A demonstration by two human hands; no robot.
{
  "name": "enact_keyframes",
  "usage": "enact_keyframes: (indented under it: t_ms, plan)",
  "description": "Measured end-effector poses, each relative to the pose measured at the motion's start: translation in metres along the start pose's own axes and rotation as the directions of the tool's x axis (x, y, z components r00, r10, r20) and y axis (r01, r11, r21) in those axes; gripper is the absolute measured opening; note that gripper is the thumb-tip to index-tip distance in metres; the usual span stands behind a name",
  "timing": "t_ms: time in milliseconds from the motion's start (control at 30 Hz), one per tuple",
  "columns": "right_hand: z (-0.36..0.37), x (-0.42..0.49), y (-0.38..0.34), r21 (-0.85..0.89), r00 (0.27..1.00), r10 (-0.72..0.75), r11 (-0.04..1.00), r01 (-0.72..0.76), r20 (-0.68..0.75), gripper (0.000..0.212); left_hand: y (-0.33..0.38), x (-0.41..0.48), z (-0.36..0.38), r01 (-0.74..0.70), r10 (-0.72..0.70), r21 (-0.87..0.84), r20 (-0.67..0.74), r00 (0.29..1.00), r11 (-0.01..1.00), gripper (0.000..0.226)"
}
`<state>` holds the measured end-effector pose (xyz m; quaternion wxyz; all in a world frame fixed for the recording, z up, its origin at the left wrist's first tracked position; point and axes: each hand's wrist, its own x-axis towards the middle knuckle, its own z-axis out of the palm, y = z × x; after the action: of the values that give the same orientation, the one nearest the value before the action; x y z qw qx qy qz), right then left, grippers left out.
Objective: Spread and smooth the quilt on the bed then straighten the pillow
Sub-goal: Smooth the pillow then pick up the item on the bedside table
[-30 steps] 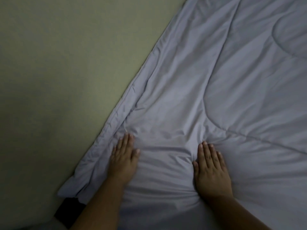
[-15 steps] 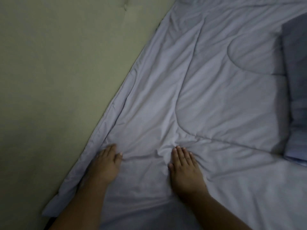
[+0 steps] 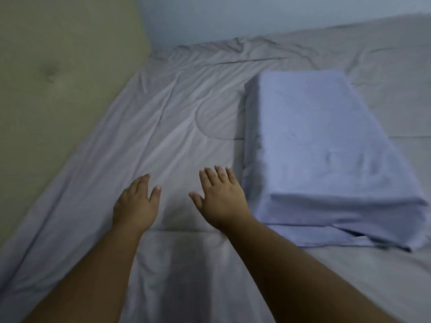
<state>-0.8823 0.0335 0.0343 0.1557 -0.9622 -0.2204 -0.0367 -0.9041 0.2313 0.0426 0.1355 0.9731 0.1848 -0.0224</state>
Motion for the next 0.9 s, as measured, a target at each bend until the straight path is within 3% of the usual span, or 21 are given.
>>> enact_keyframes:
  t_ms: [300, 567, 667, 767, 900]
  plan:
    - [-0.107, -0.004, 0.25, -0.199, 0.941, 0.281, 0.927, -0.317, -0.19, 0.066, 0.253, 0.023, 0.042, -0.215, 0.212, -0.149, -0.035, 0.977, 0.965, 0.058]
    - [-0.115, 0.001, 0.381, -0.215, 0.859, 0.453, 0.838, -0.502, -0.24, 0.06, 0.359, 0.062, 0.089, -0.297, 0.293, -0.13, -0.052, 0.955, 0.946, 0.056]
    - [-0.103, 0.013, 0.408, -0.166, 0.833, 0.505, 0.823, -0.543, -0.224, 0.054, 0.367, 0.082, 0.103, -0.26, 0.257, -0.063, -0.05, 0.965, 0.964, 0.055]
    - [-0.086, 0.021, 0.426, -0.078, 0.796, 0.576, 0.799, -0.596, -0.185, 0.047, 0.358, 0.103, 0.116, -0.121, 0.121, 0.003, -0.064, 0.991, 0.993, 0.055]
    - [-0.058, 0.023, 0.436, 0.123, 0.723, 0.669, 0.743, -0.658, -0.173, 0.042, 0.349, 0.117, 0.136, 0.032, -0.031, -0.072, 0.01, 0.999, 0.997, 0.055]
